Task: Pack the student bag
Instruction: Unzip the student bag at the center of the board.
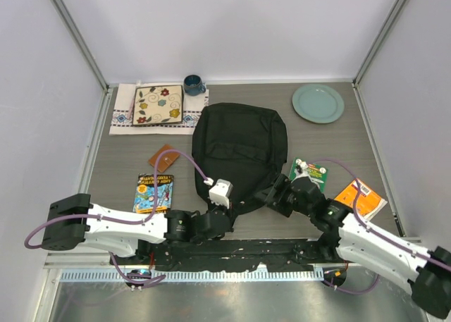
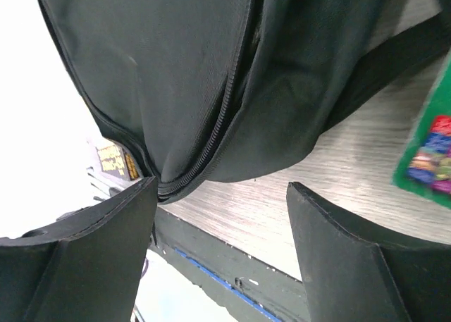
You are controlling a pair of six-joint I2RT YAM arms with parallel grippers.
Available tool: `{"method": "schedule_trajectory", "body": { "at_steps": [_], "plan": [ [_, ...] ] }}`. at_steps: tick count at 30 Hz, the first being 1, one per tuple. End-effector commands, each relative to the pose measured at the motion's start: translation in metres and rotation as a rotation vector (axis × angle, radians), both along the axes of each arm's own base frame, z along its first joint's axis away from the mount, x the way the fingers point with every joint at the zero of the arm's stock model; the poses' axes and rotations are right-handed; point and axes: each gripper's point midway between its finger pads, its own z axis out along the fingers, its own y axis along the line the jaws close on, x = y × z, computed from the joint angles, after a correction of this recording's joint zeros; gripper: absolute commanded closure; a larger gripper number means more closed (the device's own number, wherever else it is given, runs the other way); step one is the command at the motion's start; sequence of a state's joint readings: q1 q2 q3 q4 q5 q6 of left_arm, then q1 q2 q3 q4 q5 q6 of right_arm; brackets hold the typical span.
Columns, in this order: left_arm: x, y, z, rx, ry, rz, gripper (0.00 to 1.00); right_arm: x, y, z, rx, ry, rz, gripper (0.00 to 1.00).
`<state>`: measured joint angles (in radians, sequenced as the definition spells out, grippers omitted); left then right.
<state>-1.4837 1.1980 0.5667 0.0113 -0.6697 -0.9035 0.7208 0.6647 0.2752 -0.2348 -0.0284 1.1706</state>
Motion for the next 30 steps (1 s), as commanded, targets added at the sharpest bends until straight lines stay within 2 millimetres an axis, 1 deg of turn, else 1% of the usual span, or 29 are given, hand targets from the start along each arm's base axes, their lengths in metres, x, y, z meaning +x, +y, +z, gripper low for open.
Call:
{"method": "schedule_trajectory", "body": {
  "at_steps": [1, 2, 6, 8, 9, 12, 13, 15, 16, 17, 18, 19, 22, 23, 24, 26, 27, 28, 30],
  "plan": [
    [0.006, -0.010, 0.029, -0.082, -0.041, 0.022, 1.00, 0.015, 0.031, 0.023, 0.114, -0.033, -0.045, 0.21],
    [0.006, -0.009, 0.029, -0.083, -0.041, 0.024, 1.00, 0.016, 0.041, 0.023, 0.137, -0.029, -0.042, 0.21],
    [0.006, -0.007, 0.029, -0.080, -0.041, 0.022, 1.00, 0.021, 0.052, 0.018, 0.155, -0.020, -0.059, 0.21],
    [0.006, -0.007, 0.029, -0.081, -0.040, 0.021, 1.00, 0.026, 0.052, 0.018, 0.151, -0.030, -0.077, 0.21],
    [0.006, -0.006, 0.028, -0.079, -0.039, 0.021, 1.00, 0.027, 0.052, 0.014, 0.144, -0.025, -0.086, 0.22],
    [0.006, -0.006, 0.027, -0.077, -0.038, 0.022, 1.00, 0.031, 0.047, 0.012, 0.140, -0.037, -0.121, 0.36],
    [0.006, -0.006, 0.027, -0.077, -0.039, 0.023, 1.00, 0.032, 0.046, 0.011, 0.140, -0.040, -0.128, 0.51],
    [0.007, -0.004, 0.026, -0.069, -0.041, 0.030, 1.00, 0.033, 0.042, 0.008, 0.133, -0.049, -0.139, 0.67],
    [0.007, -0.003, 0.026, -0.069, -0.038, 0.036, 1.00, 0.033, 0.041, 0.010, 0.134, -0.059, -0.140, 0.83],
    [0.009, 0.000, 0.026, -0.068, -0.042, 0.050, 1.00, 0.033, 0.039, 0.008, 0.126, -0.061, -0.144, 0.90],
    [0.010, 0.002, 0.025, -0.063, -0.042, 0.057, 1.00, 0.032, 0.036, 0.004, 0.116, -0.061, -0.150, 0.96],
    [0.011, 0.004, 0.025, -0.060, -0.043, 0.065, 1.00, 0.032, 0.035, 0.006, 0.120, -0.071, -0.154, 0.99],
    [0.015, 0.018, 0.018, -0.030, -0.033, 0.103, 1.00, 0.033, 0.025, -0.001, 0.066, -0.090, -0.165, 0.99],
    [0.016, 0.023, 0.013, -0.016, -0.026, 0.113, 1.00, 0.033, 0.023, 0.001, 0.058, -0.103, -0.162, 0.99],
    [0.019, 0.028, 0.013, -0.021, -0.021, 0.129, 1.00, 0.033, 0.021, 0.000, 0.048, -0.110, -0.160, 0.99],
    [0.021, 0.038, 0.006, -0.006, -0.012, 0.146, 1.00, 0.033, 0.018, 0.000, 0.029, -0.125, -0.161, 0.99],
    [0.023, 0.043, 0.007, -0.023, -0.004, 0.160, 1.00, 0.034, 0.017, 0.001, 0.018, -0.138, -0.154, 0.99],
    [0.024, 0.049, 0.002, -0.014, -0.001, 0.168, 1.00, 0.034, 0.016, 0.001, 0.010, -0.142, -0.150, 0.99],
    [0.027, 0.057, 0.000, -0.020, 0.006, 0.189, 1.00, 0.033, 0.014, -0.001, -0.008, -0.152, -0.141, 0.99]
  ]
}}
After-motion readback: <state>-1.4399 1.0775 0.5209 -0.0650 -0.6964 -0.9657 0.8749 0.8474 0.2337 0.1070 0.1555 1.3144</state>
